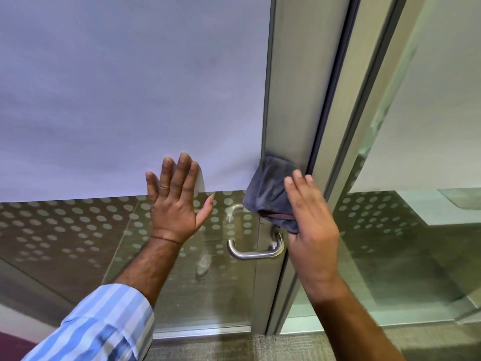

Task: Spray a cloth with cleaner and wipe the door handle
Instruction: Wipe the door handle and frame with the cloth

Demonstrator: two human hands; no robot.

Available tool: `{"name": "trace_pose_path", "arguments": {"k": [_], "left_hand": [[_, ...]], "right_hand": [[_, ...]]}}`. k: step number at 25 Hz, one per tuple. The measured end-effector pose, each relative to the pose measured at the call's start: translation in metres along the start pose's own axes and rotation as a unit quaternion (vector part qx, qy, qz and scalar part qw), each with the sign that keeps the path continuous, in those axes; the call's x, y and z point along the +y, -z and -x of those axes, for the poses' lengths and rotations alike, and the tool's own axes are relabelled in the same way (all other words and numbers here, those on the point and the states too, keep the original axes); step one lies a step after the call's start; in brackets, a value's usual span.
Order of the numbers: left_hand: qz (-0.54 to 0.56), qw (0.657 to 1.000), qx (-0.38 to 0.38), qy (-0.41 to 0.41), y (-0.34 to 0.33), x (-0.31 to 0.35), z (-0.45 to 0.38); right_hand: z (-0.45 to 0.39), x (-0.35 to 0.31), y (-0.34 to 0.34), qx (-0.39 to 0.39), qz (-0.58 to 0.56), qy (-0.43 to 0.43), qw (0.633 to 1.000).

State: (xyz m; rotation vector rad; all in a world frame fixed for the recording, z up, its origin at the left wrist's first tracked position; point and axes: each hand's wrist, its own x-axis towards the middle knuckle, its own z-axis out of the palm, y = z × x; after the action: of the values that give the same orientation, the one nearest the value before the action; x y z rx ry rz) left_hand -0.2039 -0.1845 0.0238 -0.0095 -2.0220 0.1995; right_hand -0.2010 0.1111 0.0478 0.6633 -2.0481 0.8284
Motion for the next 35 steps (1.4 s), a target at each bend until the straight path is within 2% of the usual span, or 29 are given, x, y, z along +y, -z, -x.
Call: {"name": "trace_pose_path", "arguments": {"k": [6,11,17,20,22,24,25,28,30,32,35], "left_hand": [[-0.006,1.0,0.011,-0.006,-0.003,-0.001,0.0],[-0.002,1.0,0.011,-0.003,-0.003,0.0,0.001],[0.002,1.0,0.007,-0.002,-0.002,0.0,0.0],[-0.001,1.0,0.005,-0.003,-0.002,0.0,0.0],[-0.004,1.0,0.005,-0.004,-0.003,0.001,0.0],[-0.005,1.0,0.008,-0.005,-0.004,0.0,0.0],[-0.004,1.0,0.011,-0.005,-0.004,-0.001,0.0],[0.0,1.0,0.016,-0.006,-0.005,-0.001,0.001],[0.002,1.0,0.017,-0.004,-0.006,-0.001,0.001],[-0.002,1.0,0.014,-0.003,-0.006,-0.001,0.001],[-0.006,1.0,0.008,-0.004,-0.005,-0.001,0.002]], "right_hand": [[0.003,-0.011,-0.021,-0.086,0.149,-0.002,0.985],[0.007,-0.015,-0.021,-0.124,0.187,-0.024,0.974],[0.018,-0.016,-0.014,-0.211,0.144,-0.047,0.966],[0.019,-0.015,-0.004,-0.257,0.03,-0.09,0.962],[0.021,-0.009,0.007,-0.219,-0.138,-0.181,0.949],[0.018,-0.006,0.02,-0.099,-0.304,-0.278,0.906],[0.014,-0.006,0.025,-0.035,-0.329,-0.28,0.901],[0.003,-0.003,0.026,0.105,-0.186,-0.152,0.965],[-0.004,0.0,0.012,0.135,-0.097,-0.085,0.982],[-0.005,-0.005,-0.009,0.101,-0.038,-0.058,0.992],[0.003,-0.014,-0.036,0.008,0.066,-0.067,0.996]]}}
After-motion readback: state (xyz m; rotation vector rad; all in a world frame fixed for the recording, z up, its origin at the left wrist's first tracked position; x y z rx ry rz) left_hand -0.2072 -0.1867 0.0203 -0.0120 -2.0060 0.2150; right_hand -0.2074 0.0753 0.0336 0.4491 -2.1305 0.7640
